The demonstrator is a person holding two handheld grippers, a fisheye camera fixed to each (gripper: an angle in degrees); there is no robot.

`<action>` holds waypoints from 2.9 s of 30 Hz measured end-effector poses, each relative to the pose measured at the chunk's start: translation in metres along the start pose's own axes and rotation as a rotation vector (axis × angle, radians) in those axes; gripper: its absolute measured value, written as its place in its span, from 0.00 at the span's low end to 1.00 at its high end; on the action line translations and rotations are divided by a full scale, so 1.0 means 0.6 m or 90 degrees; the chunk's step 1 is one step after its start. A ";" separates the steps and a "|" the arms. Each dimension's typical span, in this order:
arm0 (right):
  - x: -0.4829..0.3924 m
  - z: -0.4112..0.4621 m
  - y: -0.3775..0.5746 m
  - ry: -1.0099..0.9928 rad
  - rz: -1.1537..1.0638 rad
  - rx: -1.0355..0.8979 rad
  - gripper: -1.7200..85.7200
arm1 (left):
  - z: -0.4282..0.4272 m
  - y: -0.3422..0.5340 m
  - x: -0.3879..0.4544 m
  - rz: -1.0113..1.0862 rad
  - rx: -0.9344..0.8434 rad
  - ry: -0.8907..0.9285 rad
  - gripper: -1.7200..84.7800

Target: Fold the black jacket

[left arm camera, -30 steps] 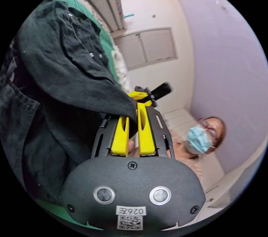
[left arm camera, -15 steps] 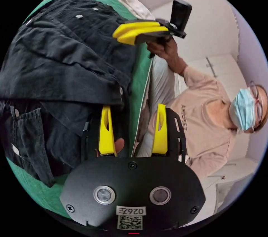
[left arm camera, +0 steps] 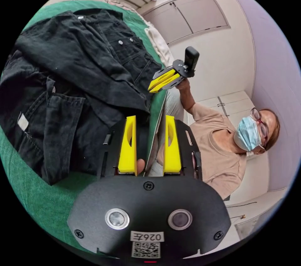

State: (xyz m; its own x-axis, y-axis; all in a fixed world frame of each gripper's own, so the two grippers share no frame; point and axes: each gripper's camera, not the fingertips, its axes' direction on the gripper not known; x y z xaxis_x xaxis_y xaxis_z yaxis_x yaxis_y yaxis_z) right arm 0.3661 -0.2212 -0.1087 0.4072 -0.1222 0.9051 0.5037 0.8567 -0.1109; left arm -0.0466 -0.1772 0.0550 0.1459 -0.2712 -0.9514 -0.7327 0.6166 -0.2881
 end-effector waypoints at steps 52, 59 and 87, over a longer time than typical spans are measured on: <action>0.042 -0.175 0.440 0.279 0.404 0.284 0.02 | -0.031 -0.214 0.328 0.214 0.280 -0.119 0.02; 0.175 -0.173 0.625 0.120 0.525 0.352 0.14 | 0.131 -0.525 0.262 0.069 0.174 -0.270 0.18; 0.091 -0.157 0.531 0.189 0.278 0.323 0.00 | 0.252 -0.747 0.125 -0.104 -0.078 -0.508 0.05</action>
State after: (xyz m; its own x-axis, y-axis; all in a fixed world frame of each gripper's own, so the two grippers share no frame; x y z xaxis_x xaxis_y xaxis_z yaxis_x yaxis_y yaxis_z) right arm 0.6204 -0.0022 -0.1332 0.7153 0.2150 0.6649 -0.1381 0.9762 -0.1671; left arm 0.3935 -0.3622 0.0964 0.6518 0.2843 -0.7030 -0.7219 0.5166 -0.4604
